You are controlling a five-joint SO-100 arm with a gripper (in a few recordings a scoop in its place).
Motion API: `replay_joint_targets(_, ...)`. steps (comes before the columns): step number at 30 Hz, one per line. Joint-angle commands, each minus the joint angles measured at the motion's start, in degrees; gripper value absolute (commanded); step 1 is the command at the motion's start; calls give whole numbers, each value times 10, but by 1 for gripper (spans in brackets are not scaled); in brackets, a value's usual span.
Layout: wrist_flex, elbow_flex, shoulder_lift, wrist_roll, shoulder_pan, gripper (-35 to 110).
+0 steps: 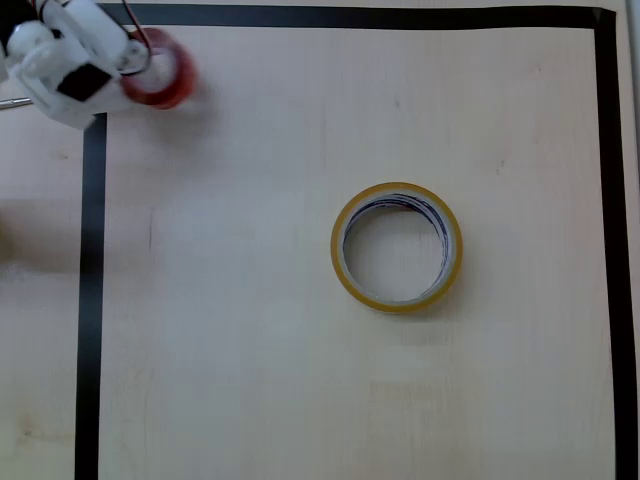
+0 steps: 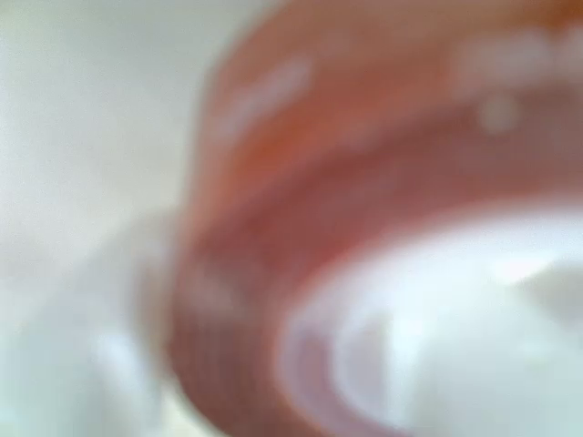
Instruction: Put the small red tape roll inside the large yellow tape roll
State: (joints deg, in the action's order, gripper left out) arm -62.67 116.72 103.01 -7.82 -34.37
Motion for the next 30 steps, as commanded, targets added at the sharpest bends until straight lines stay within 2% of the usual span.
replay_joint_targets(1,-18,-165,63,-24,102,0)
replay_joint_targets(8,24,-353,-45,-22,229,0)
replay_joint_targets(15,81,-471,-171,12,304,0)
replay_joint_targets(18,67,-535,-232,21,321,0)
replay_joint_targets(30,64,-595,-352,43,347,0)
